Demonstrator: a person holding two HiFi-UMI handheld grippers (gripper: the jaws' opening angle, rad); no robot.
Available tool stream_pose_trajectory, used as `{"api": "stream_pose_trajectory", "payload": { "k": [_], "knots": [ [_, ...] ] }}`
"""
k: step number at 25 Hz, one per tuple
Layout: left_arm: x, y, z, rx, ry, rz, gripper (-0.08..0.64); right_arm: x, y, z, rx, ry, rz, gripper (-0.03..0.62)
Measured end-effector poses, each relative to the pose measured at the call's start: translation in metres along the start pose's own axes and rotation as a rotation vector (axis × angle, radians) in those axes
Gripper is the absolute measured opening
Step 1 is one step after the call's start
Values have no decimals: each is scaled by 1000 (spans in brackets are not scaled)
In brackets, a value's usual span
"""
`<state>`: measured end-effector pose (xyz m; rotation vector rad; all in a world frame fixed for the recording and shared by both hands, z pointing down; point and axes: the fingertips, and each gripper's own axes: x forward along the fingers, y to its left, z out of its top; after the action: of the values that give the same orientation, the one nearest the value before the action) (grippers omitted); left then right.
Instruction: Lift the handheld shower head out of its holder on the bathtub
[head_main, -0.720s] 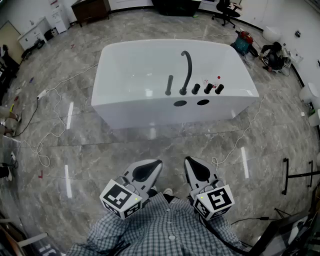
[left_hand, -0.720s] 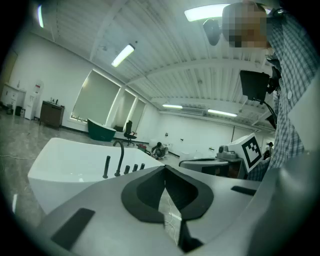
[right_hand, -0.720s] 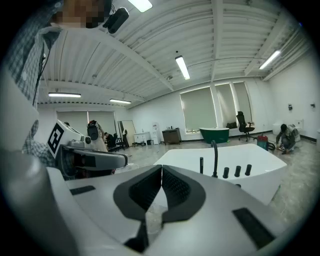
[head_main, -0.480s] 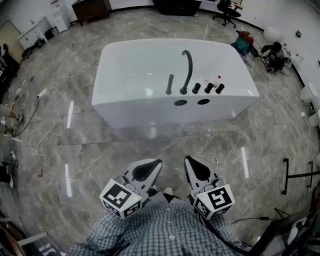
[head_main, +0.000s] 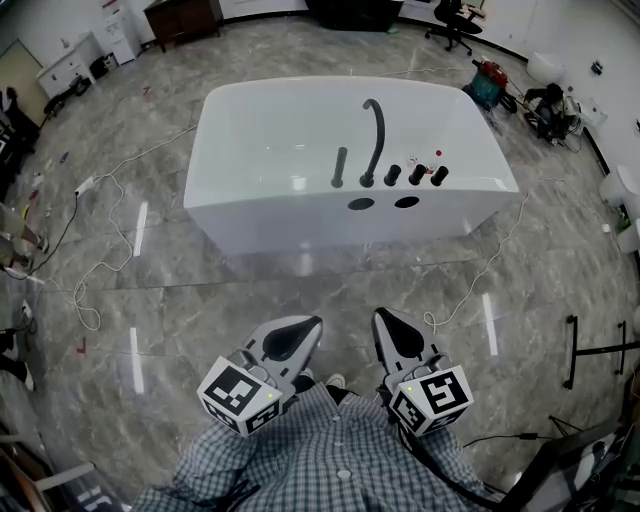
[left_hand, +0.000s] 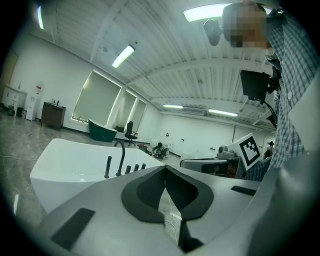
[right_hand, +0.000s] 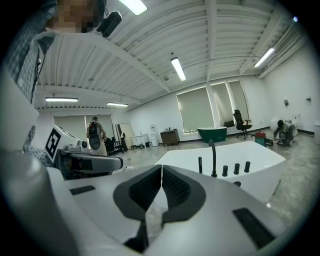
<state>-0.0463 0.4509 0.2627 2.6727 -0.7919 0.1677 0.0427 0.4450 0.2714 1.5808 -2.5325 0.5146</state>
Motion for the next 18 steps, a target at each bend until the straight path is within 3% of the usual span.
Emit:
{"api": "stream_pose_trajectory", "payload": {
  "k": [4, 9, 18],
  "knots": [
    [-3, 8, -1, 7, -2, 27, 6, 0, -5, -2, 5, 1, 3, 18],
    [-9, 3, 3, 12, -10, 75, 6, -17, -11, 2, -113, 13, -8, 20],
    [-4, -11, -9, 20, -15, 97, 6, -31, -26, -7, -60, -3, -11, 19]
  ]
}}
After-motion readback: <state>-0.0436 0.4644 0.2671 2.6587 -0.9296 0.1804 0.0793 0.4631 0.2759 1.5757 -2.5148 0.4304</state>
